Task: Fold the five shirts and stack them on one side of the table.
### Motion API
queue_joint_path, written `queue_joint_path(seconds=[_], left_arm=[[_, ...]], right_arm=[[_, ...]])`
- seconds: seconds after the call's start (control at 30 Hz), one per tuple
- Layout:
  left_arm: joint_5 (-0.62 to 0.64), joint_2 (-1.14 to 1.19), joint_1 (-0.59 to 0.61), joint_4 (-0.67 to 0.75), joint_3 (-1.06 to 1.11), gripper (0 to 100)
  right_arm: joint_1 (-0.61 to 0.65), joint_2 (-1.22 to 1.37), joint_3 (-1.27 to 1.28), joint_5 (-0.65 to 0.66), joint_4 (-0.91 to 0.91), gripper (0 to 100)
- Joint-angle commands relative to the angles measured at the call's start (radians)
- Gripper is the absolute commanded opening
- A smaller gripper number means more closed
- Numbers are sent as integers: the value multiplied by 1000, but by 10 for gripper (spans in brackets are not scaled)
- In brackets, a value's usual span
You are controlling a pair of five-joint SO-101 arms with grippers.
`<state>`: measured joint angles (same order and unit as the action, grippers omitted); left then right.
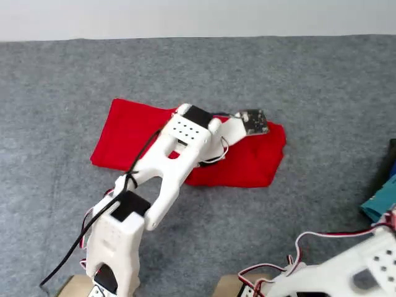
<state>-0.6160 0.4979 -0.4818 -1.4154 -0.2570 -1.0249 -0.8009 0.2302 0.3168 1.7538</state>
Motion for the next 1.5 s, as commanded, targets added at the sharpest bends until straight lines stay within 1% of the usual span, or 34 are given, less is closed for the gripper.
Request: queue_joint_path(seconds=[0.0, 0.13, 0.23, 0.33, 0.43, 0.5, 0.57, 0.67, 0.77, 0.83, 0.93, 1.03, 1.23, 1.33, 1.47], left_arm=[[-2, -137, 6, -31, -38, 3], [2, -212, 20, -54, -36, 3], [78, -272, 66, -69, -36, 3], [181, -313, 164, -81, -36, 3], [298, -333, 299, -114, -36, 3], [341, -334, 396, -143, -36, 3], [362, -339, 486, -178, -36, 3], [381, -339, 618, -204, -36, 3], [387, -331, 717, -203, -36, 3], [387, -330, 760, -193, -35, 3], [384, -328, 772, -149, -35, 4], [384, -293, 763, -77, -35, 15], [387, -138, 718, -17, -36, 173], [384, -71, 707, 2, -73, 201], [381, 23, 692, 0, -170, 204]], right_arm=[[10, -59, 34, 55, 36, 14], [10, -113, 75, 61, 36, 14], [10, -134, 94, 63, 28, 17], [10, -136, 95, 63, 27, 17], [12, -136, 118, 60, 27, 18], [21, -136, 140, 58, 27, 18], [61, -136, 149, 58, 33, 18], [153, -136, 147, 54, 31, 19], [274, -136, 147, -43, 27, 19], [372, -136, 147, -100, 27, 19], [503, -136, 149, -157, 25, 19], [581, -136, 152, -198, 10, 16], [591, -136, 152, -203, 15, 15], [590, -137, 152, -203, 16, 15], [590, -137, 152, -204, 16, 15]])
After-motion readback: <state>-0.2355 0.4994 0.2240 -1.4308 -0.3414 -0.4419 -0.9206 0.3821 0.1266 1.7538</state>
